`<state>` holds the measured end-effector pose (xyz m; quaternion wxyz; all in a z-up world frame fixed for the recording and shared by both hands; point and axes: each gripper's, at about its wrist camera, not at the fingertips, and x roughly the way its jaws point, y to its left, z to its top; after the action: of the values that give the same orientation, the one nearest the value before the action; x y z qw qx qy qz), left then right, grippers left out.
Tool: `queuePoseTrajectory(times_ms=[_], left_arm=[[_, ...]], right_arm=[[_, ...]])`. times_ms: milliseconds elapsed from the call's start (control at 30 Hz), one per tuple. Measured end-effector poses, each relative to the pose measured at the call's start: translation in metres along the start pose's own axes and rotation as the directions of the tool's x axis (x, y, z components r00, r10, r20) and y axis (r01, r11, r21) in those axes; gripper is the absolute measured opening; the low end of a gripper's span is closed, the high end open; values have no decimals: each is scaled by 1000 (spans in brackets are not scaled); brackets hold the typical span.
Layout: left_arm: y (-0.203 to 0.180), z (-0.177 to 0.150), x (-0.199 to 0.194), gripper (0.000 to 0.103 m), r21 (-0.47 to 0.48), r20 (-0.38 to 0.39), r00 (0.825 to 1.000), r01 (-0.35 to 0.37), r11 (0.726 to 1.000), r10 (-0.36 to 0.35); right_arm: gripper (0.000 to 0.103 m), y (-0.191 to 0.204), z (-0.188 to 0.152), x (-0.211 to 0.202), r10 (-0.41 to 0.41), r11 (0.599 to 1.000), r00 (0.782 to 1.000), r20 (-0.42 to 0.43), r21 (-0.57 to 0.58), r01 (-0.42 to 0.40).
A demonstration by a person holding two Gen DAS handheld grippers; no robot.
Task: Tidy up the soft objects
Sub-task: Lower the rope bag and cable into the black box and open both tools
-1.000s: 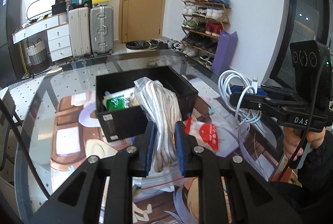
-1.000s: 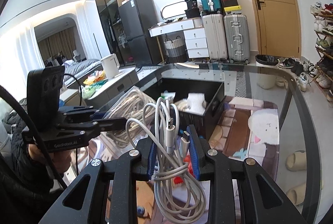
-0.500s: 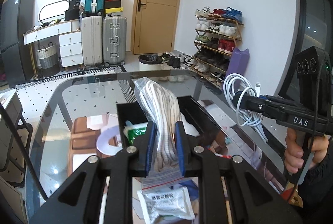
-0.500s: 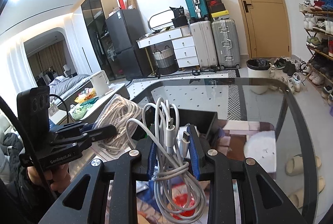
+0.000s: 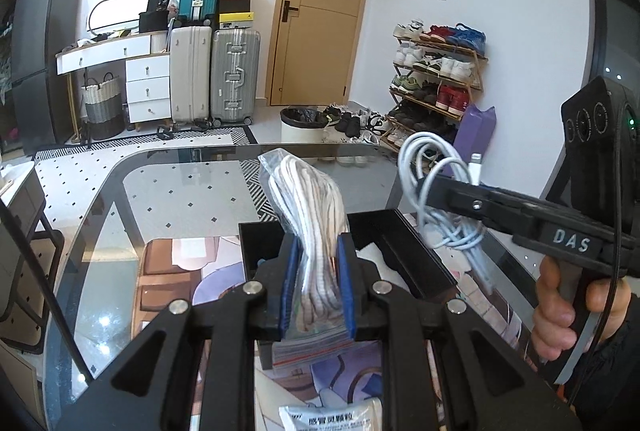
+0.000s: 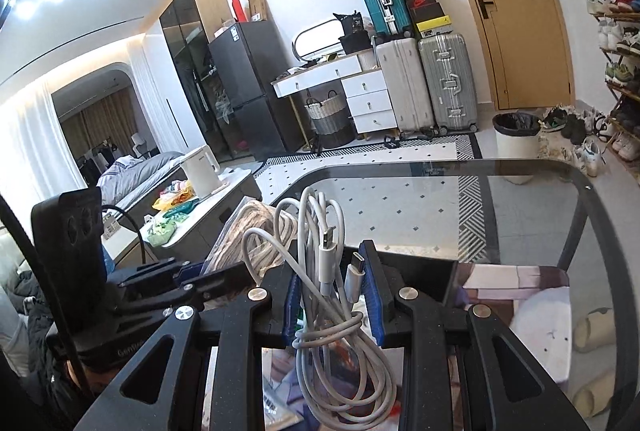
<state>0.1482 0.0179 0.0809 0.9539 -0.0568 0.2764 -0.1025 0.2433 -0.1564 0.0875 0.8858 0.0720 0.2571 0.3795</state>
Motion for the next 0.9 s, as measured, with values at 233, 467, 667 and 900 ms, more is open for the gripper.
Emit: queuePoseTrajectory(times_ms=[233,467,667,900], left_arm=[[5,3,15,18,-34,4,1000,-16,999,16],[11,1,29,18,-73,24,999,-32,997,34],[10,-3,37,19,-52,8,999,-41,998,42],[5,-6,34,36,4,-5,997,-71,997,71]], right_arm=[[27,0,4,27,-10,1000,1000,-6,12,10],[27,-4,6,42,-36,999,999,5,24,36],[36,-2,-1,51,-94,995,994,-49,-15,94],[47,-4,-9,43,-177,982,982,-71,-77,171]])
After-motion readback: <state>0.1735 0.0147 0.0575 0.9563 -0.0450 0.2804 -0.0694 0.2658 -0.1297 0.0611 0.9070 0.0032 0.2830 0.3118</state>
